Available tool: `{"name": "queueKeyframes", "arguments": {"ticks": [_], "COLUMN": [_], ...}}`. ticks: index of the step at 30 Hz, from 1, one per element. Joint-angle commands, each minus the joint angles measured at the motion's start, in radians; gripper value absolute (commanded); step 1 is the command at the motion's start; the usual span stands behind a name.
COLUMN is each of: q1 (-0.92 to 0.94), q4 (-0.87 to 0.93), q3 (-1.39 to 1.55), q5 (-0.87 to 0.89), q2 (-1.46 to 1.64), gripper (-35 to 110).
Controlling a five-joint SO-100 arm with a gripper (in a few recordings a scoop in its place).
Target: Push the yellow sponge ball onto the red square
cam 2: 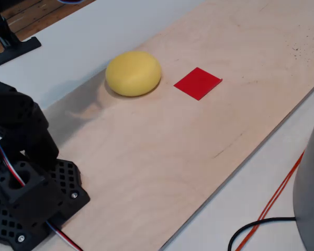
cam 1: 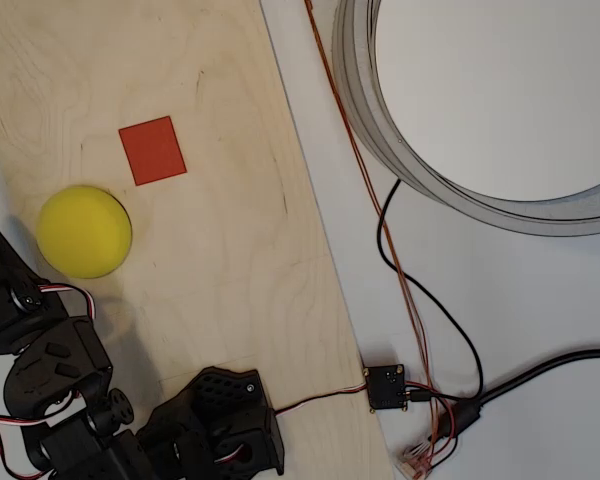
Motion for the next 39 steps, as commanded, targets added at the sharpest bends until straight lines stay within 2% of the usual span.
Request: {"name": "queueKeyframes", "arguments": {"ticks": [1, 14, 21, 33, 39], "q1": [-0.018, -0.164, -0.212, -0.178, -0.169], "q4": [0.078, 0.117, 0.121, 0.109, 0.021], "q3": [-0.046, -0.1, -0.126, -0.144, -0.086], "q5": [0.086, 0.236, 0.232, 0.239, 0.239], "q2": [0.011, -0.129, -0.238, -0.422, -0.48], "gripper": [2, 1, 0, 0, 0]}}
